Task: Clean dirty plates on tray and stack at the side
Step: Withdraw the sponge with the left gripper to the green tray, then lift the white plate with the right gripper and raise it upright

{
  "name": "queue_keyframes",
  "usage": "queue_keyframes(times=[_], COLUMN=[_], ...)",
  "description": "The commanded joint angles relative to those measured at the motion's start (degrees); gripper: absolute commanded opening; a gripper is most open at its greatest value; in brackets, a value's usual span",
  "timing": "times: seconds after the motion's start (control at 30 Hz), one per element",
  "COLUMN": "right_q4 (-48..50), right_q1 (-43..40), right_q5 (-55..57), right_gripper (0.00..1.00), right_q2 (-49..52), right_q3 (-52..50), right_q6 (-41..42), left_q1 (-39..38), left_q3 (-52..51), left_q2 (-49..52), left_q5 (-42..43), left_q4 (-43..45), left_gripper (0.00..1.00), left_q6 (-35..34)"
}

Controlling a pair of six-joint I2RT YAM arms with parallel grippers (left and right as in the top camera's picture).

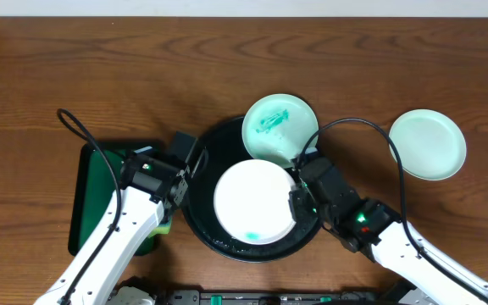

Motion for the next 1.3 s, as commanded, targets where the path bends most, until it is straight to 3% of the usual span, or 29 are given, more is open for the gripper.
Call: queue_keyframes(times=[0.0,0.23,0.47,0.87,1.27], right_q4=[-4.1,-14.8,-21.7,-24.2,-23.1], right_q1=[0.3,0.3,0.3,3.7,14.3], right_q5=[12.0,19.2,30.0,42.0,54.0], right_gripper=[0.01,0.01,0.01,0.01,0.01], right_q2=[-0.7,-0.6,-0.5,0.0,8.7], right_q3=[3.1,15.1,24.5,25.5,25.5], right_q6=[-3.3,-8.5,-15.0,-25.1,-32.9], left_q1=[0.3,4.1,12.7,25.3,26.6], left_q3=[0.5,0.5,0.5,0.5,0.5], left_q2=[0.5,2.3,2.6,2.6,2.6], left_q5=[-0.6,-0.6,2.5,8.3,8.9], left_q4=[-0.1,4.6,5.3,6.1,7.0], left_gripper=[0.07,0.07,0.07,0.07,0.07], left_q6=[-0.7,0.7,4.4,9.5,9.5])
